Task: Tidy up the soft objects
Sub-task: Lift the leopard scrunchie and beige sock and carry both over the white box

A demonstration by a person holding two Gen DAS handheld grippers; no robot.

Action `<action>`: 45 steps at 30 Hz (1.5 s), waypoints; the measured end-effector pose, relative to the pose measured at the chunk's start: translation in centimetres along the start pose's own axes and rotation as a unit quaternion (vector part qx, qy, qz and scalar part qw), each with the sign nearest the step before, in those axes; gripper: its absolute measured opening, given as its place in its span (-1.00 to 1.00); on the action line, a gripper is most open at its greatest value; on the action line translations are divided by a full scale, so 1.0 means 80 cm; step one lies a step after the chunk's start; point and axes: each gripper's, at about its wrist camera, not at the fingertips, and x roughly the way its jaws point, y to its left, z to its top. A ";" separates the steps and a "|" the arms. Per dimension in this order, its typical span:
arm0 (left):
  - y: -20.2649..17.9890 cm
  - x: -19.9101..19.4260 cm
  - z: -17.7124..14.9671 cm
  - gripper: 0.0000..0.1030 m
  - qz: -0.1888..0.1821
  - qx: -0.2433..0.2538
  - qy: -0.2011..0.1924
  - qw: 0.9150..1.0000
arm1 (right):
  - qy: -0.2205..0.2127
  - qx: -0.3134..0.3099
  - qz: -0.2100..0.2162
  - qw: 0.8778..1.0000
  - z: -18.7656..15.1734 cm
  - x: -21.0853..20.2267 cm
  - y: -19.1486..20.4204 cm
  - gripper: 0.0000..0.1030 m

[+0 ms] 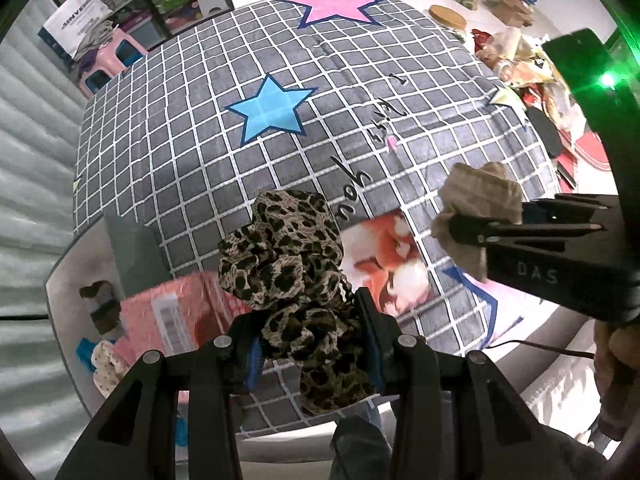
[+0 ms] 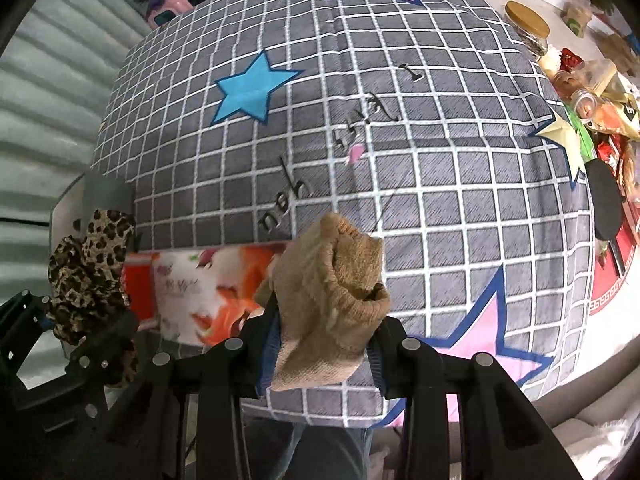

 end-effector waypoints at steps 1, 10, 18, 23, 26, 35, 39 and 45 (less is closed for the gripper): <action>0.000 -0.003 -0.006 -0.16 -0.002 0.003 -0.002 1.000 | -0.001 -0.002 0.000 1.000 -0.005 -0.002 0.005 -0.24; 0.005 -0.028 -0.054 -0.16 0.001 0.034 -0.027 0.999 | -0.001 -0.029 -0.004 1.000 -0.042 -0.012 0.053 -0.24; 0.036 -0.040 -0.092 -0.16 0.005 0.013 -0.035 0.999 | 0.001 -0.066 0.003 0.998 -0.073 -0.014 0.101 -0.24; 0.065 -0.048 -0.116 -0.16 0.017 -0.016 -0.044 0.999 | 0.009 -0.100 0.014 0.995 -0.088 -0.012 0.137 -0.24; 0.086 -0.051 -0.129 -0.16 0.024 -0.041 -0.046 0.998 | 0.017 -0.124 0.018 0.992 -0.095 -0.008 0.161 -0.24; 0.161 -0.059 -0.170 -0.16 0.045 -0.142 -0.053 0.987 | 0.029 -0.219 0.032 0.975 -0.110 -0.008 0.247 -0.24; 0.195 -0.060 -0.188 -0.16 0.056 -0.191 -0.054 0.979 | 0.032 -0.255 0.036 0.966 -0.112 -0.010 0.282 -0.24; 0.241 -0.057 -0.211 -0.16 0.067 -0.250 -0.047 0.965 | 0.032 -0.302 0.042 0.952 -0.113 -0.012 0.328 -0.24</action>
